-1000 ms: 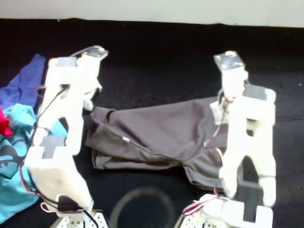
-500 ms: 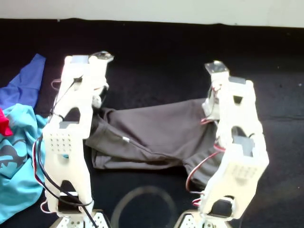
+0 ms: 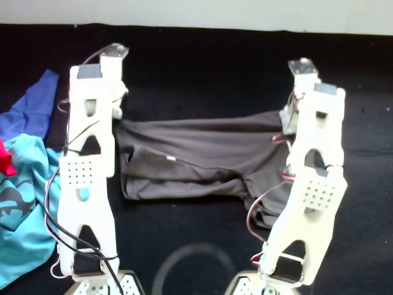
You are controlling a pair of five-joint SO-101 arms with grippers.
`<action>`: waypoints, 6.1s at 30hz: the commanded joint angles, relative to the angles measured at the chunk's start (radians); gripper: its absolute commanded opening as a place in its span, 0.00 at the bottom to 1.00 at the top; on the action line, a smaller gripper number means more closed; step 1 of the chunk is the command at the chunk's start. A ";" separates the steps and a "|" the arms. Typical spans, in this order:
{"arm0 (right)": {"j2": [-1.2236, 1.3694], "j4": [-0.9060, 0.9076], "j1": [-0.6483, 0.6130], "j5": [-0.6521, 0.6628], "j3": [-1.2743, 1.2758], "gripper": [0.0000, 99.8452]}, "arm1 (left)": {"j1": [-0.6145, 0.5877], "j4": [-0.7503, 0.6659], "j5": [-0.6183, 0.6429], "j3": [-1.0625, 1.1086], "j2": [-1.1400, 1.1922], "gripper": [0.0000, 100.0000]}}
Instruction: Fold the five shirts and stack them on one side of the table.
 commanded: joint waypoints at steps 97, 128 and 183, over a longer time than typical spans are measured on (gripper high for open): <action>-1.178 -0.206 0.131 0.334 1.423 0.01 | 0.194 -0.209 -0.025 1.478 -0.877 0.01; -1.176 -0.710 0.285 0.457 1.768 0.01 | 0.151 -0.390 0.015 1.613 -0.869 0.01; -1.664 -0.050 0.205 0.965 1.756 0.29 | 0.151 -0.390 0.020 1.610 -0.869 0.01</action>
